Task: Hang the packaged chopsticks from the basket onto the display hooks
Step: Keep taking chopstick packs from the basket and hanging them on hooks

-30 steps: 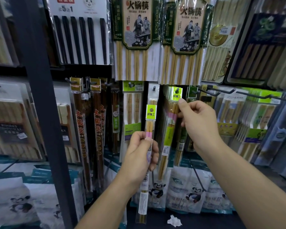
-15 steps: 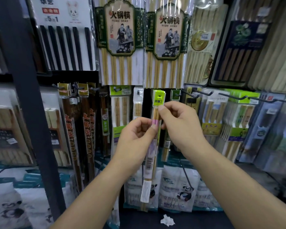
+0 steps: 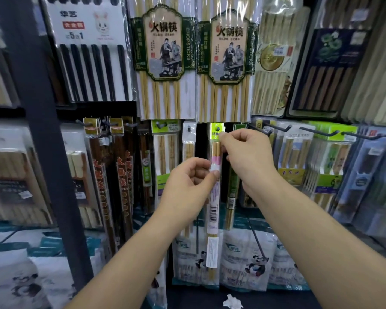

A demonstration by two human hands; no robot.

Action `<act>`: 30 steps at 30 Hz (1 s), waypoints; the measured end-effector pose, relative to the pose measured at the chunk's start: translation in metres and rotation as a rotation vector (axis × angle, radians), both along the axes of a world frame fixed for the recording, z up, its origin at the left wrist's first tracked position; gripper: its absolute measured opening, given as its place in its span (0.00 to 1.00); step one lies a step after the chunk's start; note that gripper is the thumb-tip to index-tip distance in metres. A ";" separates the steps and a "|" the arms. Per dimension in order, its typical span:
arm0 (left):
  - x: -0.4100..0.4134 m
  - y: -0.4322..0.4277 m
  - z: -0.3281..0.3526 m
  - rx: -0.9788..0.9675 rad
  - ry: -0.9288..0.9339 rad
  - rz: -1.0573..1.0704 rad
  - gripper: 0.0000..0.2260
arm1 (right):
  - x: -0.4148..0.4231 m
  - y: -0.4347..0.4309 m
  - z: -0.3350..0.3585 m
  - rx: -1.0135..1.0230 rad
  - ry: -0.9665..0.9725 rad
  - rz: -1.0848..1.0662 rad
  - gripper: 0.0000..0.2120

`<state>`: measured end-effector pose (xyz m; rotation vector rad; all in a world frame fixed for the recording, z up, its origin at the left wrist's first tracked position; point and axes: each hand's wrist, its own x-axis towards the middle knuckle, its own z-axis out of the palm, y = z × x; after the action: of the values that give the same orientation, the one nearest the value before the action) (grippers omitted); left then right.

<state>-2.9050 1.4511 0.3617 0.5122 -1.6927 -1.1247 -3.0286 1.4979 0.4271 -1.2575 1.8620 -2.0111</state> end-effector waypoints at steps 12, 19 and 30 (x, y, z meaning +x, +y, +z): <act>-0.001 -0.001 -0.005 -0.056 -0.039 0.050 0.04 | -0.008 -0.008 -0.008 -0.020 0.017 0.002 0.12; 0.005 0.008 -0.004 -0.586 -0.443 0.417 0.10 | -0.013 -0.001 -0.025 -0.054 0.136 0.002 0.07; -0.042 -0.009 -0.001 0.227 0.018 -0.159 0.30 | -0.012 -0.006 -0.093 0.092 0.161 0.386 0.34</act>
<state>-2.9467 1.4426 0.3605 0.5133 -1.6215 -1.4439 -3.0406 1.4919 0.3342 -1.6439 1.5948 -1.6500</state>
